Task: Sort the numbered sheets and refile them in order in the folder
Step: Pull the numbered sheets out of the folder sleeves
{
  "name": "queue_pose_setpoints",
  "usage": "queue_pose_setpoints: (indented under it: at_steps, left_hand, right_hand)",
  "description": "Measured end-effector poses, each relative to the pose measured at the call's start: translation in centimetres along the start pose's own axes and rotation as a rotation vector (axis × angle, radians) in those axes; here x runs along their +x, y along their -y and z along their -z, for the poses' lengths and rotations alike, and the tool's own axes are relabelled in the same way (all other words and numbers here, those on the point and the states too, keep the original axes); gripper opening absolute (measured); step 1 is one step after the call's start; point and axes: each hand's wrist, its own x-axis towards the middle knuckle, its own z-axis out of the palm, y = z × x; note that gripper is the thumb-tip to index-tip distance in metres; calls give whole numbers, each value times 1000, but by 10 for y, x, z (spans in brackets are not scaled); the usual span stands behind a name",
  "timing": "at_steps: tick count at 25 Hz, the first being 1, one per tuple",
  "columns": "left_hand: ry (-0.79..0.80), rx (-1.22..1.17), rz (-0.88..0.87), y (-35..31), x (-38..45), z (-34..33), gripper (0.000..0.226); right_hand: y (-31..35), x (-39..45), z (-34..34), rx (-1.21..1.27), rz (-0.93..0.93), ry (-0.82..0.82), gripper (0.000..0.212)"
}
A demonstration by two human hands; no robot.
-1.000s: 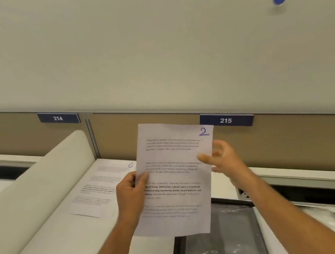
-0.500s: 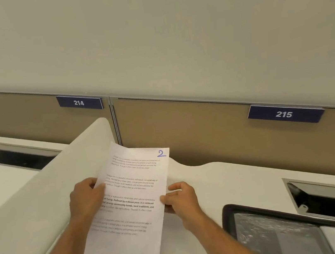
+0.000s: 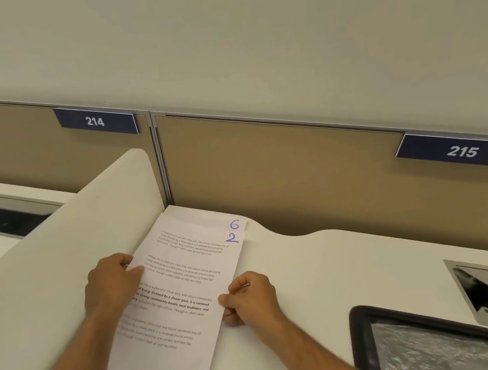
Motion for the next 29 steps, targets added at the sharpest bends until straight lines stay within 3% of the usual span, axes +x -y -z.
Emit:
queue_pose_setpoints:
  at_steps: [10,13,16,20,25,29]
  left_hand:
    - [2,158,-26,1,12,-14,50]
    - [-36,452,-172,-2,2,-15,57]
    - [-80,397,-289,-8,-15,-14,57]
    - [-88,247,-503,-20,-59,-20,71]
    - [5,263,-652,-56,-145,-48,97]
    - [115,264,-783,-86,-220,-81,99]
  right_hand:
    - [5,12,-9,-133,6,-14,29]
    - [7,3,-3,-72,4,3,30]
    - [7,-11,12,-60,80,-7,31]
    - [-1,-38,49,-355,325,-135,35]
    - [-27,-87,123,-863,455,-141,100]
    - [-58,-120,191,-1112,388,-228,95]
